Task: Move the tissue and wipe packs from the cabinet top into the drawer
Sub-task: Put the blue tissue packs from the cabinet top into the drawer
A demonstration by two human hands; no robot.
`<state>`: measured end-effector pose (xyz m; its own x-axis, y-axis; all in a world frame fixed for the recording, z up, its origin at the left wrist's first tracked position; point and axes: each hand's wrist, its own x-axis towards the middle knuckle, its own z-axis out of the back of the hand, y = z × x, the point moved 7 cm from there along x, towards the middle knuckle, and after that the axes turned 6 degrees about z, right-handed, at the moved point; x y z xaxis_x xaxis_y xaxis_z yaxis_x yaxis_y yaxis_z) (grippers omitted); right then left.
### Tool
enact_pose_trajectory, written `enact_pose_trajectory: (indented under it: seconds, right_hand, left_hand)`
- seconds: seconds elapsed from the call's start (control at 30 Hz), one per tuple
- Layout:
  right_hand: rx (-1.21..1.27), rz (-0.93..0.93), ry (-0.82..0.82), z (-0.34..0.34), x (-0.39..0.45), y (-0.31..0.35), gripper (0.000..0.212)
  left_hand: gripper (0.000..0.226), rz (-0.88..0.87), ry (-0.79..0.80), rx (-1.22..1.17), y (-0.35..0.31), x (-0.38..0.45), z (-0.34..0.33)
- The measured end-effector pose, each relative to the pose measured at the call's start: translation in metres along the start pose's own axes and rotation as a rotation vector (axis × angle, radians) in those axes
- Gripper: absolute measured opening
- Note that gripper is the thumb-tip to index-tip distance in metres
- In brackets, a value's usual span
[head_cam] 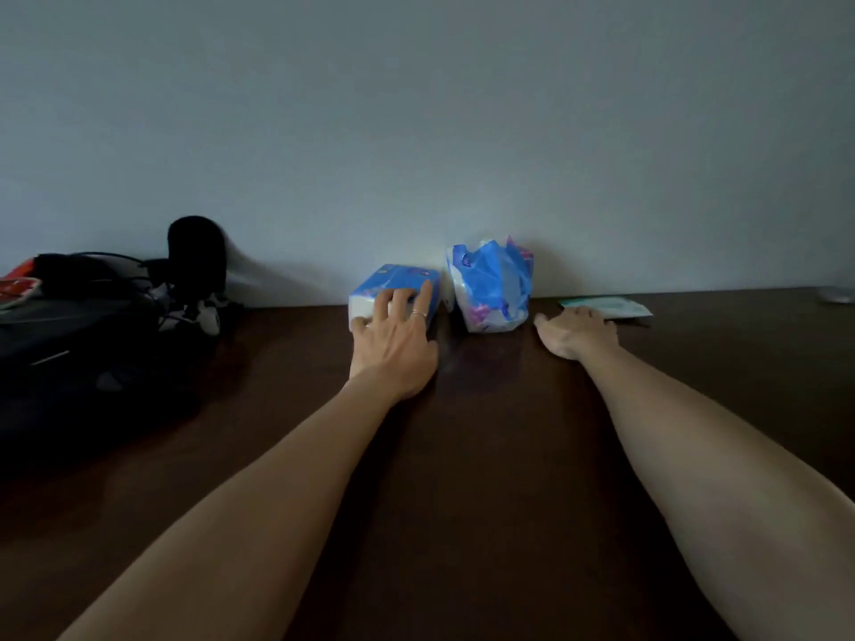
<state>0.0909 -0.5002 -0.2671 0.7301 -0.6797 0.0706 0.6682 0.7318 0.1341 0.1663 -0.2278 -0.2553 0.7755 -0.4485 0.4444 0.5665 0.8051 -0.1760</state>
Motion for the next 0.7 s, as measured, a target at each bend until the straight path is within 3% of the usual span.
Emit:
enact_pose_trajectory:
  seconds: [0.13, 0.27, 0.4, 0.5, 0.57, 0.63, 0.7]
  right_hand:
    - [-0.246, 0.102, -0.023, 0.009, -0.019, 0.016, 0.063]
    - [-0.346, 0.239, -0.079, 0.022, -0.073, 0.033, 0.049]
    - [-0.296, 0.425, -0.366, 0.053, -0.143, 0.061, 0.039]
    - [-0.131, 0.449, -0.559, 0.082, -0.183, 0.066, 0.035]
    - [-0.055, 0.441, -0.433, 0.075, -0.19, 0.061, 0.039]
    - [-0.048, 0.437, -0.135, 0.045, -0.197, 0.054, 0.059]
    - [0.038, 0.461, -0.003, 0.022, -0.211, 0.051, 0.067]
  left_hand:
    - [0.065, 0.03, -0.096, 0.157, -0.002, -0.005, 0.01]
    - [0.061, 0.018, -0.052, 0.197, -0.012, -0.026, 0.026]
    - [0.053, -0.013, 0.004, 0.127, -0.01, -0.069, 0.044]
    - [0.035, 0.007, -0.149, 0.058, 0.0, -0.103, 0.071]
    - [0.039, 0.076, -0.29, -0.023, 0.009, -0.114, 0.095]
    - [0.061, 0.164, -0.384, -0.11, 0.019, -0.11, 0.117]
    - [0.084, 0.184, -0.266, -0.175, 0.028, -0.099, 0.12]
